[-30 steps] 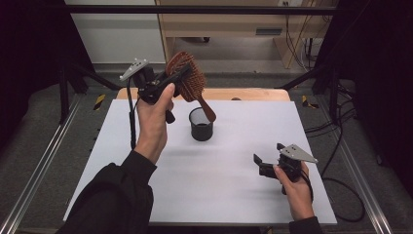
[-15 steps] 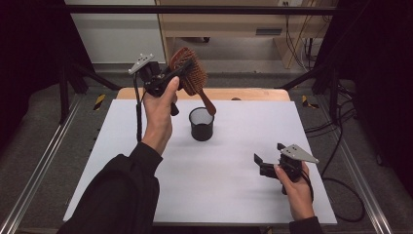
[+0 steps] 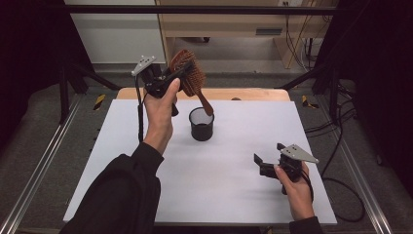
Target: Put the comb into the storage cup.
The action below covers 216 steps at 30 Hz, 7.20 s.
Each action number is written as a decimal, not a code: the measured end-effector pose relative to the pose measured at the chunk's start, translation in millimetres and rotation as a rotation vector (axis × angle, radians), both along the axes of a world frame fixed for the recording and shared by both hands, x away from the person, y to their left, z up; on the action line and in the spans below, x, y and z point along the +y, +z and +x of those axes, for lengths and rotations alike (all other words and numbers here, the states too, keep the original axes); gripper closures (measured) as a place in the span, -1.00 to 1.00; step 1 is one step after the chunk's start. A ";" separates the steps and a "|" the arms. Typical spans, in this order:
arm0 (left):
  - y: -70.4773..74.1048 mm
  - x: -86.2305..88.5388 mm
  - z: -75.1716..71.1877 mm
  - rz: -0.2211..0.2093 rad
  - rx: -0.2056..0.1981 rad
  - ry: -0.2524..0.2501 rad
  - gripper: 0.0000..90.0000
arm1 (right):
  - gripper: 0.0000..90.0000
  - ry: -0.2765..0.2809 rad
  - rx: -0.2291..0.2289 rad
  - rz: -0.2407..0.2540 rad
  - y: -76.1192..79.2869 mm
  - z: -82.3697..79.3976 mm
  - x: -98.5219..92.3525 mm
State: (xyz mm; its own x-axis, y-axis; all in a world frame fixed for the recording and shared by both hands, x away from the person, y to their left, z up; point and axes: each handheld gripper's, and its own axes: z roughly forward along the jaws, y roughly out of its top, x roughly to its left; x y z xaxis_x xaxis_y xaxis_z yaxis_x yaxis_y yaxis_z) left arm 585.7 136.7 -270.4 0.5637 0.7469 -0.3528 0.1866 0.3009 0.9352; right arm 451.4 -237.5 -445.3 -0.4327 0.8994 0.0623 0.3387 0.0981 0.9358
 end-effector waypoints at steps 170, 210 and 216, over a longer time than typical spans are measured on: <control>-87.7 -10.6 32.3 0.158 0.155 -0.002 0.04 | -0.92 0.044 0.009 -0.024 -3.9 0.4 5.1; -99.9 10.8 40.8 0.151 0.201 0.028 -0.10 | -0.92 0.050 0.009 -0.021 -4.0 0.1 6.2; -100.4 11.5 41.7 0.153 0.199 0.025 -0.10 | -0.92 0.058 0.005 -0.023 -4.1 0.1 7.1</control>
